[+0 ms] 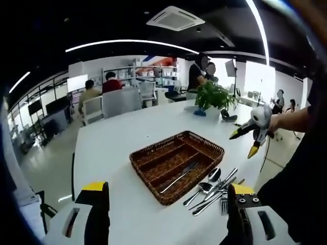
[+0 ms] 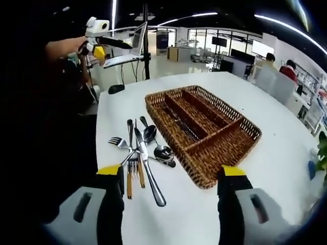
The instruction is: Arrange the knives, forks, and spoons in their matching storage slots by inserting each utensil handle-first until every utensil is classified and aligned in the correct compartment
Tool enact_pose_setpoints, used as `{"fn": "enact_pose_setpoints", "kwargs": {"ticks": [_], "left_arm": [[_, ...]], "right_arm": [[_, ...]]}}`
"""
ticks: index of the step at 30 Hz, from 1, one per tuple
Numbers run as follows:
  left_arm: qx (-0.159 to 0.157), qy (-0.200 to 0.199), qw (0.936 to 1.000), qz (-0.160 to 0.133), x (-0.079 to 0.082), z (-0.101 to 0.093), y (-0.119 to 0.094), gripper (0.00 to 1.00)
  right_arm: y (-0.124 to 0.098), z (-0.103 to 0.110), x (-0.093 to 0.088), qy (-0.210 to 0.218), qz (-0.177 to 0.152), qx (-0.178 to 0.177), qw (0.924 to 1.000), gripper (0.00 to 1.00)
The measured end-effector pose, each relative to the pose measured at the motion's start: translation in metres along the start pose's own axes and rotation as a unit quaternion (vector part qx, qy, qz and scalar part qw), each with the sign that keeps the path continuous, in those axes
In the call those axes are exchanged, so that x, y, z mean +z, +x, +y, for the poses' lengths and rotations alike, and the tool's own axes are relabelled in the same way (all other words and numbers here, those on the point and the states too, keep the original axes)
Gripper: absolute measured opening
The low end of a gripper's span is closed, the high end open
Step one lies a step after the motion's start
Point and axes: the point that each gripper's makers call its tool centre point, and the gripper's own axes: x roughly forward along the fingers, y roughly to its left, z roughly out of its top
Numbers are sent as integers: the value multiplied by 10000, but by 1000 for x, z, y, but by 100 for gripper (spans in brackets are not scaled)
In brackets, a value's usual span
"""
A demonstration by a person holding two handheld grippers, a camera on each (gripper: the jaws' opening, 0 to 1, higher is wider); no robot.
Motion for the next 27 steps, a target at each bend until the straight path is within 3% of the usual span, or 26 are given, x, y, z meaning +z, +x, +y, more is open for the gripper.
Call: {"fn": "enact_pose_setpoints", "kwargs": {"ticks": [27], "left_arm": [[67,-135,9998,102,-9,6,-7,100]], "right_arm": [[53,15,-34,-228,389,416,9981,52]]}}
